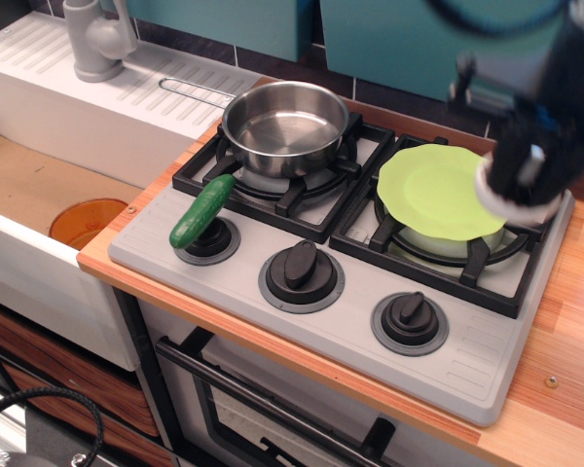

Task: Put mushroom on plate and pickle in pot or pan on stove

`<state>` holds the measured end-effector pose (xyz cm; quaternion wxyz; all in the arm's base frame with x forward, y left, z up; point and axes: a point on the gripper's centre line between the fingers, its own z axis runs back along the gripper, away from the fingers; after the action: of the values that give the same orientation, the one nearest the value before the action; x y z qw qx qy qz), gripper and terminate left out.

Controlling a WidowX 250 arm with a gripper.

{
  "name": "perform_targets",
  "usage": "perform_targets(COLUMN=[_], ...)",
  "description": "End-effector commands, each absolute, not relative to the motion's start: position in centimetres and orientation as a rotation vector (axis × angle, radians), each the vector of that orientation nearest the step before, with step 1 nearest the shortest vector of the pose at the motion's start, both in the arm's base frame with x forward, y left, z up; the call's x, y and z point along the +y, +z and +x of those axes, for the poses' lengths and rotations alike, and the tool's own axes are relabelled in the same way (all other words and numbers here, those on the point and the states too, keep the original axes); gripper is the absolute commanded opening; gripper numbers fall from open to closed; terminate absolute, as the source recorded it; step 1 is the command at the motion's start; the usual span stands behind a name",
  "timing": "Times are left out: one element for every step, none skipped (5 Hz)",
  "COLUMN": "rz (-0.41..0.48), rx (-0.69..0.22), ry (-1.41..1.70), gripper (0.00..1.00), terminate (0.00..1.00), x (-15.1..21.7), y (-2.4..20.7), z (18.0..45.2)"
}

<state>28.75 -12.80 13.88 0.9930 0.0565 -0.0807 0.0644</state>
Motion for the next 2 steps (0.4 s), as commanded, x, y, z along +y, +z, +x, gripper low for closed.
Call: perform_targets(rz=[0.068, 0.063], rx=[-0.235, -0.251], ry=[0.066, 0.045], gripper=[0.0, 0.0], terminate=[0.0, 0.0], x=[-10.0, -9.1], y=[15.0, 14.2], z=[34.8, 36.5])
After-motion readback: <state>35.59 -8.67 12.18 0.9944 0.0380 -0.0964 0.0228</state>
